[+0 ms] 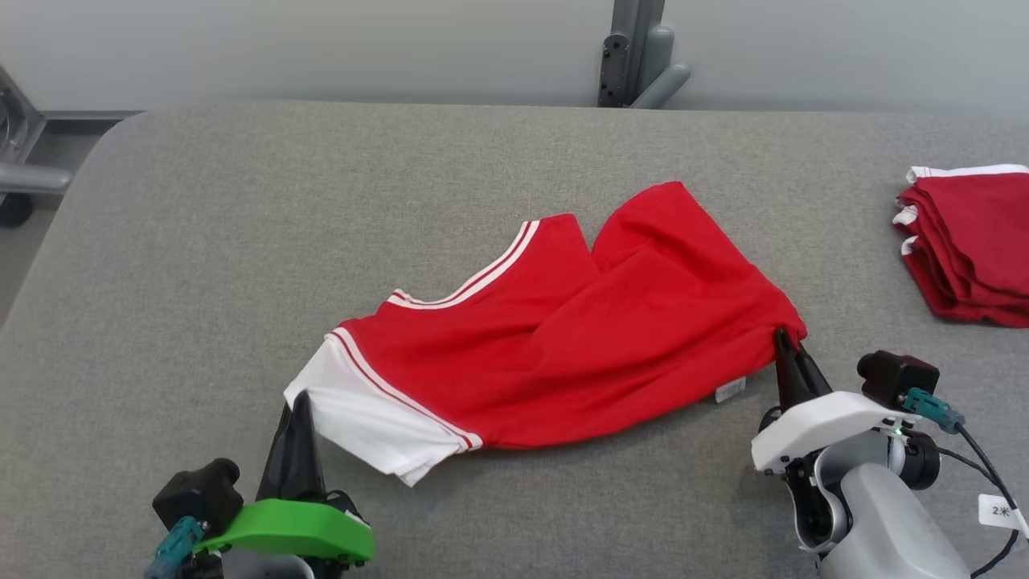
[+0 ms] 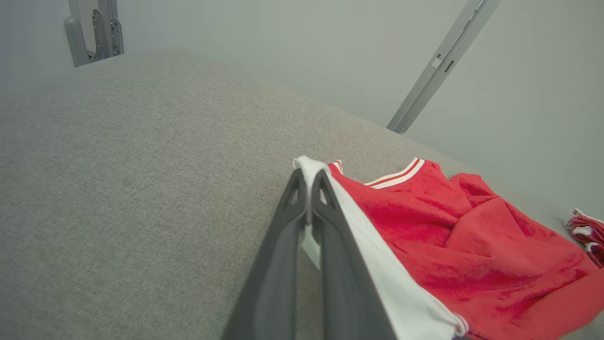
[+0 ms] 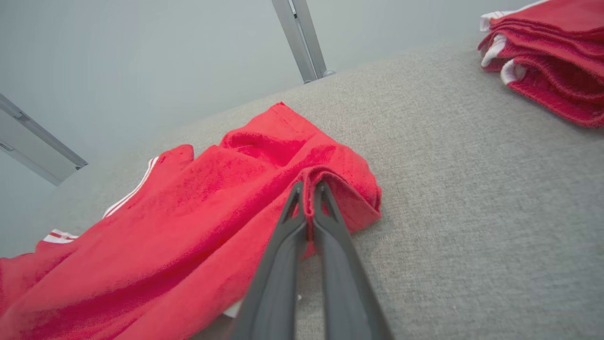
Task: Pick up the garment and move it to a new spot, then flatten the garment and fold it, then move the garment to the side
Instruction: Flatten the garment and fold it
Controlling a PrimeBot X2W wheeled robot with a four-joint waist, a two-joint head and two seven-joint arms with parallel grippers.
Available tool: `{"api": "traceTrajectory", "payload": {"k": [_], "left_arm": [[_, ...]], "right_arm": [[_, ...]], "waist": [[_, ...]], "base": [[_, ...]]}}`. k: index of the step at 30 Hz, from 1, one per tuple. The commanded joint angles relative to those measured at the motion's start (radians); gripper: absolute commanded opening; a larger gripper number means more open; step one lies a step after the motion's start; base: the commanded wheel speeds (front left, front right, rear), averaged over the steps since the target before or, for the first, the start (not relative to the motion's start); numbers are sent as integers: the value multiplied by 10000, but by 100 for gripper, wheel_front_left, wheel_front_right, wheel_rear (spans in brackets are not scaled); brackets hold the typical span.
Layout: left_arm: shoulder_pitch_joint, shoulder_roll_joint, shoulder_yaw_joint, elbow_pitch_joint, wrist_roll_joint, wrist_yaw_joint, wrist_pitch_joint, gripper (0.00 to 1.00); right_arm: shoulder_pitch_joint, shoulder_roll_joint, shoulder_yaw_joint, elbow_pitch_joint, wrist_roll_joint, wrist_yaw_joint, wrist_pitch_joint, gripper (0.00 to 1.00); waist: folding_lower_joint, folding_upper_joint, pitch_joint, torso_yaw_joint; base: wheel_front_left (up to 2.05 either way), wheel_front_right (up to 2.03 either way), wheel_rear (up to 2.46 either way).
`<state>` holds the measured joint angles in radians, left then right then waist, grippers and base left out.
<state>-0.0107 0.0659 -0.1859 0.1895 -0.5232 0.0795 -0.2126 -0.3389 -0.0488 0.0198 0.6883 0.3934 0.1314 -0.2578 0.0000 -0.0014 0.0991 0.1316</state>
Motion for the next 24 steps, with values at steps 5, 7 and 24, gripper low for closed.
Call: {"api": "traceTrajectory", "payload": {"k": [5, 7, 24], "left_arm": [[-323, -23, -82, -997, -204, -65, 39, 0], [-377, -17, -43, -1410, -328, -86, 83, 0], [-787, 123, 460, -6319, -2660, -498, 1321, 0]], "right_arm": [[544, -82, 209, -1787, 1010, -15, -60, 0], [754, -168, 276, -2523, 1325, -15, 5, 0], [2432, -762, -166, -9188, 3967, -9, 1815, 0]], "waist": [[0, 14, -587, -609], [0, 14, -742, -795], [0, 14, -1102, -2116]], "base": [[0, 0, 0], [0, 0, 0], [0, 0, 0]]}}
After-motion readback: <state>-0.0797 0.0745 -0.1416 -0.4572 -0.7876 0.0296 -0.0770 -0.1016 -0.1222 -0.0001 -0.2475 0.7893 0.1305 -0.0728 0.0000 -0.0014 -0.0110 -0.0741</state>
